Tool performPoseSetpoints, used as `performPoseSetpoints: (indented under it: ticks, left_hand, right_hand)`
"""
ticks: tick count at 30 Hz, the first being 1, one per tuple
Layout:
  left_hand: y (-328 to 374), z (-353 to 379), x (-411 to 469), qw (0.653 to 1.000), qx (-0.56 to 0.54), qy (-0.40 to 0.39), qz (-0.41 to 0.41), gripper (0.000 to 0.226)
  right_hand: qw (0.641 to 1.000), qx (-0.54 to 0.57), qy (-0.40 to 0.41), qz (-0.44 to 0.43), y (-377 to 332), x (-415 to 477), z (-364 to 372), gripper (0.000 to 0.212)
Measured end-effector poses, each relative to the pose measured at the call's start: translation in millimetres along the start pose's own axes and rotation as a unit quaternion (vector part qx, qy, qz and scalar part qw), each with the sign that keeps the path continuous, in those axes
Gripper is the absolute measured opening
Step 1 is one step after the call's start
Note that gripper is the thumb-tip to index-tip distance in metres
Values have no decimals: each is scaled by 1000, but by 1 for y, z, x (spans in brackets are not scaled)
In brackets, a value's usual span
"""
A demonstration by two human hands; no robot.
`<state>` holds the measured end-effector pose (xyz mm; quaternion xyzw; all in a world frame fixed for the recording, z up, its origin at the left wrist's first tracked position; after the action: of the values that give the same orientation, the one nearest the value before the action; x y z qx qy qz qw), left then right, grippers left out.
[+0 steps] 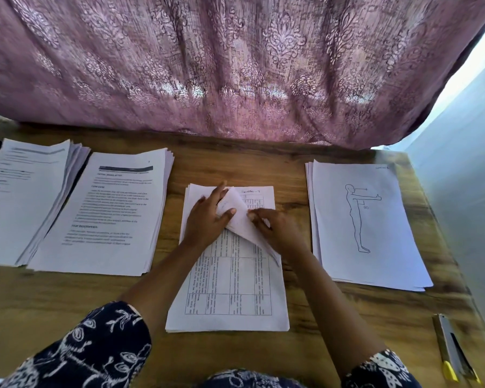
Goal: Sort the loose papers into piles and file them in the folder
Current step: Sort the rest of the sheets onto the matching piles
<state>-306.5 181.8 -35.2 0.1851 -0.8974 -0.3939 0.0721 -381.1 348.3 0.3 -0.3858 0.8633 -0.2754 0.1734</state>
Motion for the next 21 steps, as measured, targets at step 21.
performPoseSetpoints:
  ticks: [21]
  left_hand:
    - [-1, -1, 0, 999, 15, -2, 30, 58]
  right_hand:
    - [955, 192, 108, 199, 10, -10, 4, 49]
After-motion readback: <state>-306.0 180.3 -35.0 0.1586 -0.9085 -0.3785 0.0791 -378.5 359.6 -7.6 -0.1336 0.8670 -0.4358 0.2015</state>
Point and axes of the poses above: each hand's wrist, its own x-axis towards the middle knuckle, its own z-axis out of the palm, y = z × x, the point moved 3 cm from there along x, towards the middle knuckle, and after that the axes turned 5 degrees about -y, right-handed, at the moved point
